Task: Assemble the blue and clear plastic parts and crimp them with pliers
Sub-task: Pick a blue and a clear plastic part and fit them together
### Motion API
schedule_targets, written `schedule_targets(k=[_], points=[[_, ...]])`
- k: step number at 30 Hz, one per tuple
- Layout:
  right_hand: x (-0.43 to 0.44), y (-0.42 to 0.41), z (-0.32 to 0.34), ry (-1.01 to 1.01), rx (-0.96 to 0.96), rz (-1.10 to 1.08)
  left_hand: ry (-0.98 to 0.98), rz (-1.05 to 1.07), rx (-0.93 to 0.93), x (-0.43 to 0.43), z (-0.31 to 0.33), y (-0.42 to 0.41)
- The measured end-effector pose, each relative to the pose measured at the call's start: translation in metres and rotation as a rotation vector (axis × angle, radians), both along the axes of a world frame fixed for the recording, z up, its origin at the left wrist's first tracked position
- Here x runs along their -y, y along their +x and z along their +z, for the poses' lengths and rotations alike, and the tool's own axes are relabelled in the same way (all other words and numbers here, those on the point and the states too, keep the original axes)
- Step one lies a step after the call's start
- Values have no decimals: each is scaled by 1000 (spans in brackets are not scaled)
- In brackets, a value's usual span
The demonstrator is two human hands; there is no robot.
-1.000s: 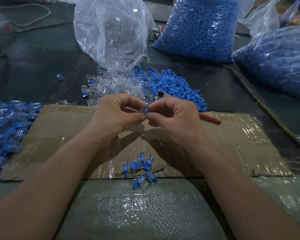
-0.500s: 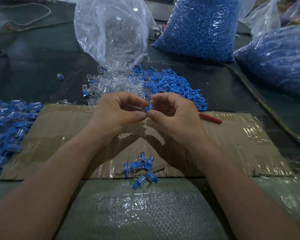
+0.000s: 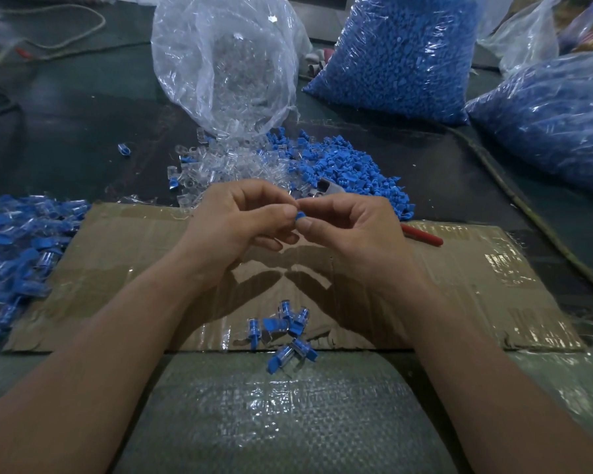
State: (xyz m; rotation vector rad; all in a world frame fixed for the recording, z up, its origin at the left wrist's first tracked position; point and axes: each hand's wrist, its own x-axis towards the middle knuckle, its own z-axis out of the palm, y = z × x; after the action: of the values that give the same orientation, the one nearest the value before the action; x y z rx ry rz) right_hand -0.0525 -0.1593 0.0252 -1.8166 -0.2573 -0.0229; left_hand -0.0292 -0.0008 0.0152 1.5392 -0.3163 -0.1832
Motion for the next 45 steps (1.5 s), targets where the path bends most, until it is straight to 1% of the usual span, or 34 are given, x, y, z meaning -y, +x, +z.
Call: schedule_targets(k=[4, 9, 14, 17, 20, 22, 28, 37, 45], points=[[1, 1, -2, -34, 11, 6, 27, 15, 33, 0, 0, 1], [2, 4, -5, -52, 20, -24, 12, -27, 49, -1, -1, 1], [1, 4, -8, -109, 66, -20, 43, 13, 23, 1, -4, 3], [1, 4, -9, -155, 127, 2, 2, 33, -65, 0, -5, 6], [2, 4, -10, -196, 245, 14, -20, 12, -138, -2, -5, 7], [2, 5, -13, -237, 322, 6, -25, -4, -164, -2, -6, 7], [4, 6, -14, -273, 396, -40, -60, -19, -193, -1, -8, 7], [3, 7, -16, -273, 434, -75, -78, -44, -202, 0, -7, 5], [3, 7, -16, -311, 452, -50, -52, -29, -206, 1, -5, 5]])
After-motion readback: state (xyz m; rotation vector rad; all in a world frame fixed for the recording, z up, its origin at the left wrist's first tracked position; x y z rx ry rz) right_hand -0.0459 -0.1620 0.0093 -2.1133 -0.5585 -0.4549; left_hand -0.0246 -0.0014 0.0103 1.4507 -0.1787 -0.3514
